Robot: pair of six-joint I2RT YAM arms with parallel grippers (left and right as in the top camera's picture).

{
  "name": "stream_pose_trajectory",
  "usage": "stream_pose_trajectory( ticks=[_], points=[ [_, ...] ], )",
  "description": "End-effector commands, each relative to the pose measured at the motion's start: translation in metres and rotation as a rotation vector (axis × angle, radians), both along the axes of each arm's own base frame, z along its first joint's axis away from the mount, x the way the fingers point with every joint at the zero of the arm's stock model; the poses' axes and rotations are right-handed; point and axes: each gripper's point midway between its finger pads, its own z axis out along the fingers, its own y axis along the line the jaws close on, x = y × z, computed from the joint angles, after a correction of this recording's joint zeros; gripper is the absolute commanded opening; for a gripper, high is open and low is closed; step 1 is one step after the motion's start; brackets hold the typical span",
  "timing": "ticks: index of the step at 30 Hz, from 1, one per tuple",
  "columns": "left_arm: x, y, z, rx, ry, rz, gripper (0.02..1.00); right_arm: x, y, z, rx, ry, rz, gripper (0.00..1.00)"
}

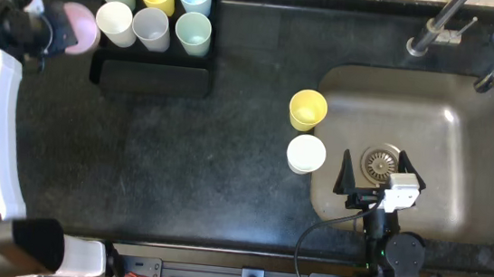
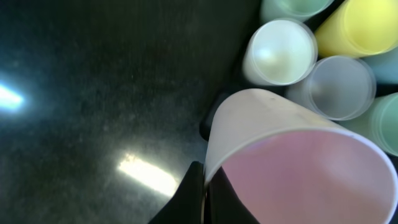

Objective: Store Cups

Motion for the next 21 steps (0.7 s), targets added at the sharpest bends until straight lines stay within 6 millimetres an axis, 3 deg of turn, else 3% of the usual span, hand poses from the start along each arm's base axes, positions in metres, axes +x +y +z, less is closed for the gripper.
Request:
stream_pose_trajectory(
  ticks=[1, 5, 11, 16, 21],
  points=[
    [0.003, -0.008, -0.034, -0.034, 0.032, -0.091, 0.034, 0.000, 0.003, -0.004, 0.006, 0.001, 0.013, 0.998],
    [0.007, -0.003, -0.069, -0.042, 0.110, -0.107, 0.034, 0.000, 0.003, -0.004, 0.006, 0.001, 0.013, 0.998],
    [0.017, -0.001, -0.097, -0.048, 0.163, -0.123, 0.034, 0.000, 0.003, -0.004, 0.006, 0.001, 0.013, 0.998],
    [0.021, 0.000, -0.113, -0.058, 0.193, -0.123, 0.034, 0.000, 0.003, -0.004, 0.006, 0.001, 0.013, 0.998],
    [0.031, 0.002, -0.115, -0.051, 0.167, -0.122, 0.040, 0.000, 0.003, -0.004, 0.006, 0.001, 0.013, 0.998]
  ],
)
